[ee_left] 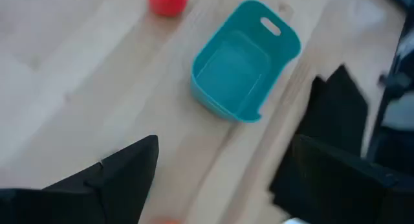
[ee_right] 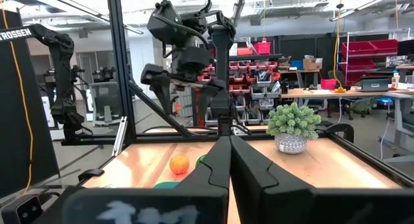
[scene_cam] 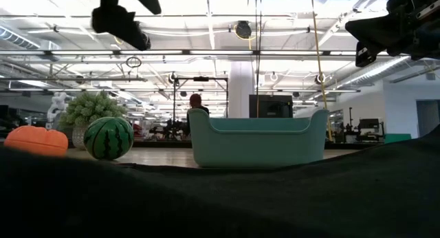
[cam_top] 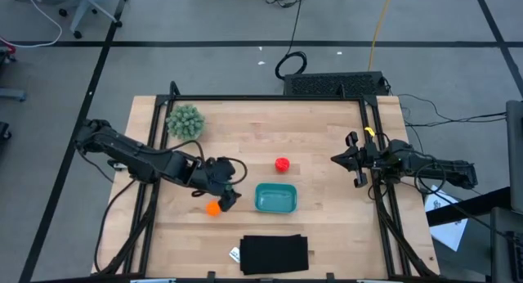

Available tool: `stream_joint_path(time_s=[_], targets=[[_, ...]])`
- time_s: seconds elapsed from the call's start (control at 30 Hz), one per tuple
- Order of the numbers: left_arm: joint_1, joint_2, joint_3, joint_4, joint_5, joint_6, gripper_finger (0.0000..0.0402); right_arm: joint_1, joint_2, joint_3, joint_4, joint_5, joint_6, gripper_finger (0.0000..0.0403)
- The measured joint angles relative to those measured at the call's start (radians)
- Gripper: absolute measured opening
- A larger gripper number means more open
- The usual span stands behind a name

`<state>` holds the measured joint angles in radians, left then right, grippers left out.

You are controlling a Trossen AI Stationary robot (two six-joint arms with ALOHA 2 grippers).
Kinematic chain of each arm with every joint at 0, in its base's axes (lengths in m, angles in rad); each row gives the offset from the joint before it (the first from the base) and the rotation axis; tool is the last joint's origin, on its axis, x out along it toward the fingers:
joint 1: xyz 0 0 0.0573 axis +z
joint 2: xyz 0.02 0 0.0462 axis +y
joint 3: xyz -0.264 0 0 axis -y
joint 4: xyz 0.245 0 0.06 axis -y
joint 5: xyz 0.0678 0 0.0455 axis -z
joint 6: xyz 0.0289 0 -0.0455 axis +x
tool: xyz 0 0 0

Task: Pick and placing Produce into tupperware
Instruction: Put the watermelon into the bin

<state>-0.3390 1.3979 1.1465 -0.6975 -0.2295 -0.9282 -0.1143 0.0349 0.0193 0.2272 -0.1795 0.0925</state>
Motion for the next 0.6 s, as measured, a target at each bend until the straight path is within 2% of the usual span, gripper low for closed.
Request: stream_joint_path(time_s=[0.2, 0.37, 0.47, 0.6], targets=[[-0.024, 0.000, 0.000, -0.002, -0.026, -0.229, 0.0363, 0.000, 0.000, 0.000, -0.002, -0.004, 0.014, 0.0000], [-0.016, 0.000, 0.000, -0.042, 0.008, -0.364, 0.0363, 0.000, 0.000, 0.000, -0.003, -0.005, 0.069, 0.0000], [0.000, 0.000, 0.000, -0.076, 0.022, -0.394, 0.0363, 0.000, 0.000, 0.000, -0.004, -0.005, 0.083, 0.0000], [0.013, 0.000, 0.000, -0.038, -0.005, -0.325, 0.0363, 0.000, 0.000, 0.000, -0.004, -0.006, 0.082, 0.0000]])
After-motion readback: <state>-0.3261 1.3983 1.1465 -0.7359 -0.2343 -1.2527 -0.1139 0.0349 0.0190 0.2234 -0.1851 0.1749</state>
